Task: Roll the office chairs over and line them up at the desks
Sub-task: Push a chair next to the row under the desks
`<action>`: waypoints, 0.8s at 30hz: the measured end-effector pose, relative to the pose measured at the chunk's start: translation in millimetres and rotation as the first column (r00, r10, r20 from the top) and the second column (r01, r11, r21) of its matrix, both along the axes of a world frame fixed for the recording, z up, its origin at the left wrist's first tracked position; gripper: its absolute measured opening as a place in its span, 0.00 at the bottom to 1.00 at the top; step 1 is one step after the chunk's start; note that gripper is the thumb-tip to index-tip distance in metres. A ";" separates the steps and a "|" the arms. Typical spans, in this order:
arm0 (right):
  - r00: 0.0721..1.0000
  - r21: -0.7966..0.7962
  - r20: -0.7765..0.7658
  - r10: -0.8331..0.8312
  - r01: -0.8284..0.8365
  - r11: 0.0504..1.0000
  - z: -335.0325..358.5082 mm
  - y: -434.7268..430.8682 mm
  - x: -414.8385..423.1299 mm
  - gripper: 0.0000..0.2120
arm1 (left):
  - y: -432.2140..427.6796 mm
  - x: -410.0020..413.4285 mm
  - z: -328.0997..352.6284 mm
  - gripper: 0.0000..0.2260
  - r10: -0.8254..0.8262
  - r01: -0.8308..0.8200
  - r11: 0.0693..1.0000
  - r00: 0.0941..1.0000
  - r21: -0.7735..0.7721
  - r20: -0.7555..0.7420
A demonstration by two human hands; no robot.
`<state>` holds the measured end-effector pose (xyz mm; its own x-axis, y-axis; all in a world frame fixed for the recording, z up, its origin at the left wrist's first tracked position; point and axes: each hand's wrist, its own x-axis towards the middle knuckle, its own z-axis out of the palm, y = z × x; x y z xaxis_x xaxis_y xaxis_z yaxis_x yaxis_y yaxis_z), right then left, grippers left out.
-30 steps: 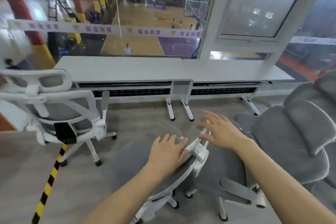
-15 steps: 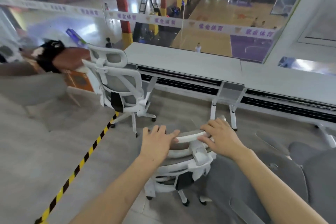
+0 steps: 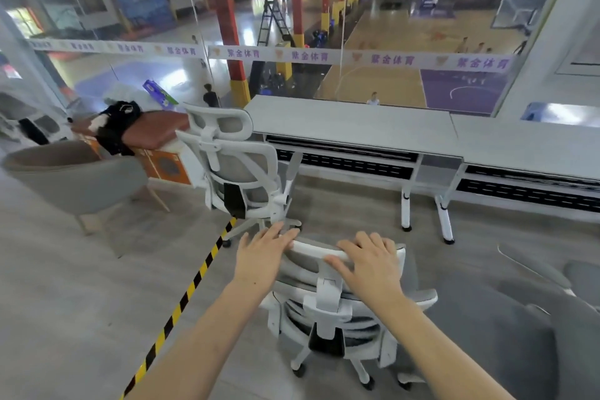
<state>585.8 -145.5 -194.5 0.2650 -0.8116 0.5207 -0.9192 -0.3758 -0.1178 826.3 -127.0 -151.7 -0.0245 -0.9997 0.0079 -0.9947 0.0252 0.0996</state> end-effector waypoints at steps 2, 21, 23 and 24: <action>0.999 -0.006 0.023 -0.031 0.031 1.000 -0.5 2.8 15.7 0.25 | -6.7 13.0 0.5 0.32 -0.017 0.017 1.000 1.000 0.006 0.004; 0.822 0.628 0.162 -0.545 0.341 0.700 -76.0 43.5 -33.5 0.60 | -33.7 54.2 -90.5 0.56 0.172 -0.058 0.906 0.956 0.420 -0.239; 0.821 0.645 0.153 -0.551 0.339 0.685 -82.0 38.9 -33.4 0.62 | -39.3 52.1 -91.7 0.57 0.204 -0.074 0.895 0.946 0.440 -0.254; 0.817 0.653 0.153 -0.556 0.338 0.678 -81.3 36.4 -32.8 0.62 | -42.1 51.5 -91.5 0.57 0.211 -0.079 0.892 0.944 0.446 -0.254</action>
<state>553.0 -109.1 -275.7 -0.3011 -0.9480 -0.1031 -0.8233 0.3130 -0.4734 877.8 -169.1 -243.2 0.0585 -0.8998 -0.4325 -0.9092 -0.2269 0.3491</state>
